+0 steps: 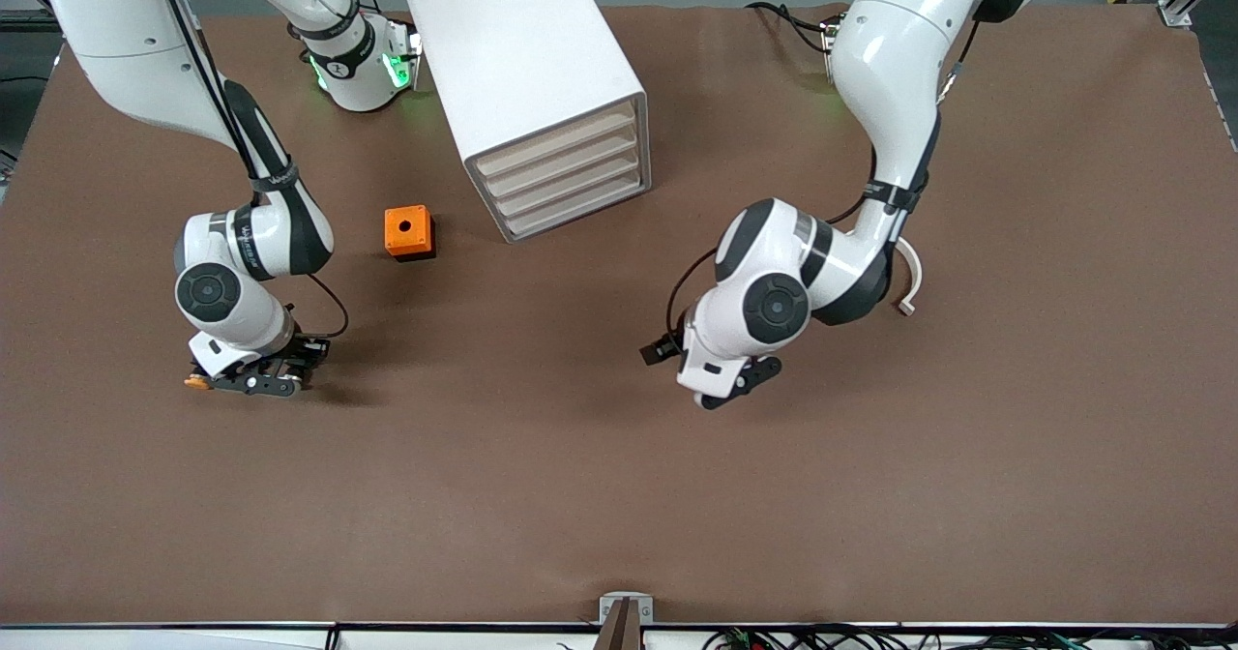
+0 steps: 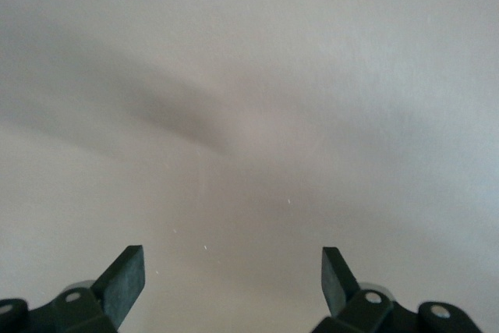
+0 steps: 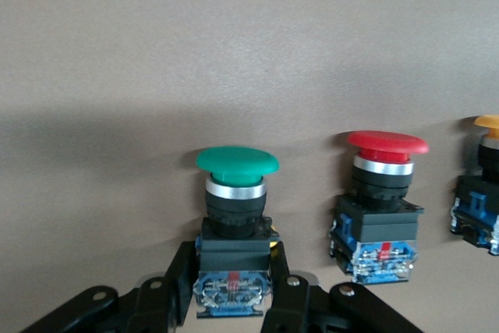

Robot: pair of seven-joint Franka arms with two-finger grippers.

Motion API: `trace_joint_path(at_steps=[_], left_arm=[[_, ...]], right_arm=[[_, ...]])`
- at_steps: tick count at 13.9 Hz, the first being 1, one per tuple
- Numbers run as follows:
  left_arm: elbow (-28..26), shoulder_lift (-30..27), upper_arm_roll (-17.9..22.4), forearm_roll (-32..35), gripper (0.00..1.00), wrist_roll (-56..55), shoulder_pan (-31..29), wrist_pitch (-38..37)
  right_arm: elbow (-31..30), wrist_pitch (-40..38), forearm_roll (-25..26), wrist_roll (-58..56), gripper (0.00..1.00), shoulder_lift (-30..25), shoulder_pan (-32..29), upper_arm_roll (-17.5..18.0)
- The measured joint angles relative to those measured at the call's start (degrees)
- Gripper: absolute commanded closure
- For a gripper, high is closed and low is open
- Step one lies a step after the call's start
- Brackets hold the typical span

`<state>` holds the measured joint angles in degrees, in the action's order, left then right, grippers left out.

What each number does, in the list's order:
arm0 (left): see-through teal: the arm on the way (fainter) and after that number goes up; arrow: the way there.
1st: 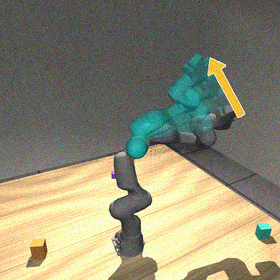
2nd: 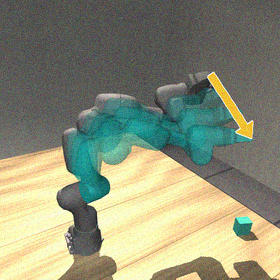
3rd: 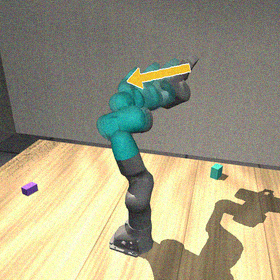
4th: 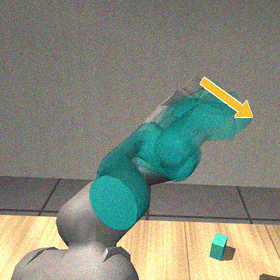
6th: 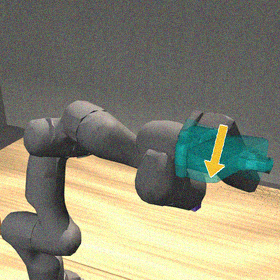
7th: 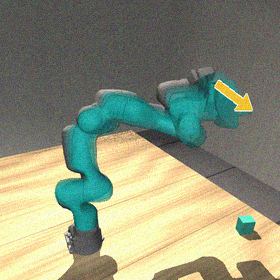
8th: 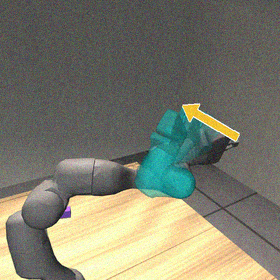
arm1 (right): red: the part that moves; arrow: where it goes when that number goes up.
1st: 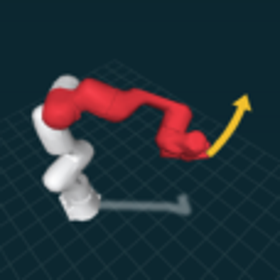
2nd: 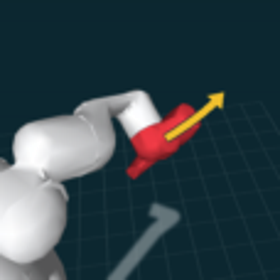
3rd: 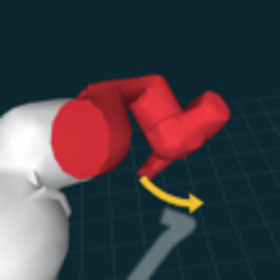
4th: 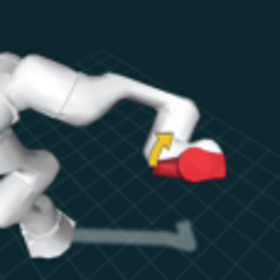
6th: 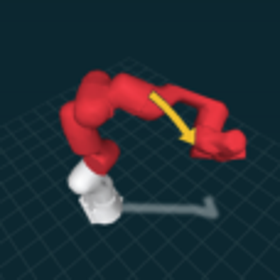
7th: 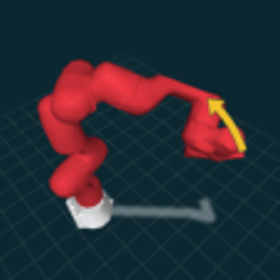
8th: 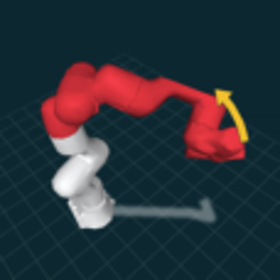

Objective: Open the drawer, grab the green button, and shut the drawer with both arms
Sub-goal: 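Release the green button with the right gripper while the left gripper retracts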

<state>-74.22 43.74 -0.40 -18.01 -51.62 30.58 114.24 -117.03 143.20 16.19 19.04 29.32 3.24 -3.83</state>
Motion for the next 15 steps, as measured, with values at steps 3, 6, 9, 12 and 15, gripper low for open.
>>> trace_joint_path(at_steps=[3, 6, 9, 12, 15], left_arm=[[0.2, -1.0, 0.1, 0.1, 0.00, 4.2, -3.0, -0.1], [0.5, -4.7, 0.1, 0.1, 0.00, 12.1, -7.8, -4.8], [0.6, -9.9, 0.2, 0.5, 0.00, 22.1, -12.9, -13.7], [0.4, -15.1, 0.2, 5.0, 0.00, 32.3, -17.6, -22.2], [-3.5, -21.9, 0.2, 6.6, 0.00, 40.9, -21.8, -25.7]], right_arm=[[0.1, 0.0, 0.0, 0.1, 0.00, 0.2, -0.2, 0.0], [0.4, 0.0, 0.0, 0.1, 0.00, 0.4, -0.2, 0.0], [1.7, -2.3, 0.0, 0.1, 0.00, 0.4, -0.2, 0.0], [6.3, -10.9, 0.0, 0.1, 0.00, 0.3, -0.2, 0.2], [10.9, -18.4, 0.0, 0.1, 0.00, -0.5, -0.1, 0.5]])
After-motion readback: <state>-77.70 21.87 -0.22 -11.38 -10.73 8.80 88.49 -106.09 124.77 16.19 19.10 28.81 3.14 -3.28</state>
